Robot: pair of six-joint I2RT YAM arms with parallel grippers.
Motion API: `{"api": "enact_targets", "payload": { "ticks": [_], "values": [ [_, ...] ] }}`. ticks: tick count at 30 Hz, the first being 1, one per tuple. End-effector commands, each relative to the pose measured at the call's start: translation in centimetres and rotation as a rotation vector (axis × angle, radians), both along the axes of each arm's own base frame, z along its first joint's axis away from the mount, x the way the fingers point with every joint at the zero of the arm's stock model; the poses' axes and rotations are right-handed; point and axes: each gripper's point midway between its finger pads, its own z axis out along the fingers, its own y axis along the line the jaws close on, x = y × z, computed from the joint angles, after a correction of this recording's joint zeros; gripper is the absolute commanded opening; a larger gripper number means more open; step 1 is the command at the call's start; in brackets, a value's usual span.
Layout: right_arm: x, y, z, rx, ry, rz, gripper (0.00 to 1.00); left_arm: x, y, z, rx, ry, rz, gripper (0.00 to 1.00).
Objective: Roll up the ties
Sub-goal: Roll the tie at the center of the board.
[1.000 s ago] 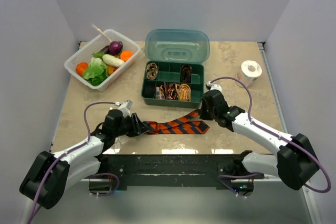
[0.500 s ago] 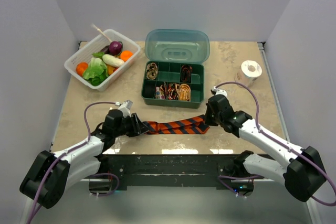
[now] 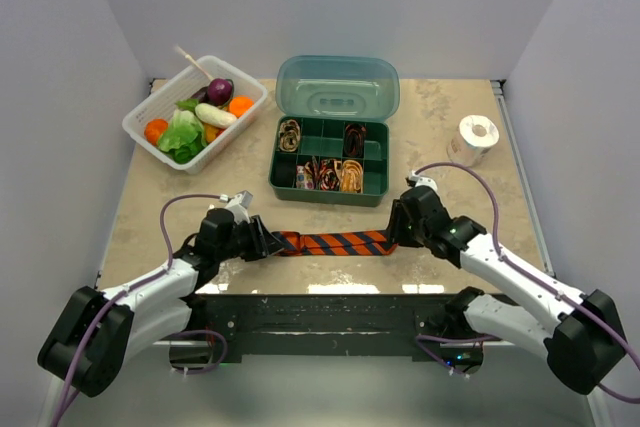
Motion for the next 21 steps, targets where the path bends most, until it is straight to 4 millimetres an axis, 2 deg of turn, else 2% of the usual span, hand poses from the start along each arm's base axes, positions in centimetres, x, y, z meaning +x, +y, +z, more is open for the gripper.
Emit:
{"api": "enact_targets", "payload": {
  "ticks": [1, 2, 5, 9, 12, 13, 14, 15, 16, 17, 19, 20, 21],
  "values": [
    [0.0, 0.1, 1.6, 0.036, -0.041, 0.004, 0.49, 0.3, 0.0, 0.1, 0.022, -0.015, -0.017, 0.4],
    [0.2, 0.4, 2.0, 0.049, -0.056, 0.013, 0.53, 0.4, 0.0, 0.1, 0.022, -0.014, -0.016, 0.4],
    [0.9, 1.4, 3.0, 0.078, -0.086, 0.05, 0.57, 0.3, 0.0, 0.1, 0.024, -0.013, -0.019, 0.4],
    [2.0, 3.4, 3.6, 0.103, -0.09, 0.116, 0.56, 0.4, 0.0, 0.3, 0.022, -0.016, -0.017, 0.4],
    [2.7, 5.9, 3.5, 0.131, -0.091, 0.171, 0.53, 0.3, -0.1, 0.3, 0.023, -0.012, -0.02, 0.4],
    [2.7, 7.2, 3.8, 0.143, -0.108, 0.203, 0.53, 0.3, -0.1, 0.3, 0.025, -0.011, -0.021, 0.4],
    [2.7, 8.0, 3.0, 0.126, -0.09, 0.217, 0.52, 0.3, 0.0, 0.3, 0.029, -0.011, -0.024, 0.4],
    [3.1, 9.1, 3.8, 0.135, -0.109, 0.227, 0.51, 0.3, 0.0, 0.3, 0.03, -0.008, -0.024, 0.4],
    [2.3, 10.8, 3.9, 0.137, -0.11, 0.276, 0.51, 0.4, 0.0, 0.4, 0.036, -0.005, -0.023, 0.4],
    [2.5, 12.0, 3.2, 0.129, -0.1, 0.291, 0.51, 0.4, 0.0, 0.4, 0.038, -0.003, -0.024, 0.4],
    [2.2, 15.3, 3.8, 0.168, -0.114, 0.351, 0.49, 0.5, 0.1, 0.7, 0.049, 0.001, -0.021, 0.4],
    [2.1, 16.3, 2.5, 0.152, -0.085, 0.37, 0.48, 0.6, 0.2, 0.7, 0.057, -0.003, -0.021, 0.4],
    [2.3, 17.8, 2.9, 0.163, -0.092, 0.391, 0.47, 0.7, 0.2, 0.8, 0.063, 0.0, -0.022, 0.4]
  ]
}}
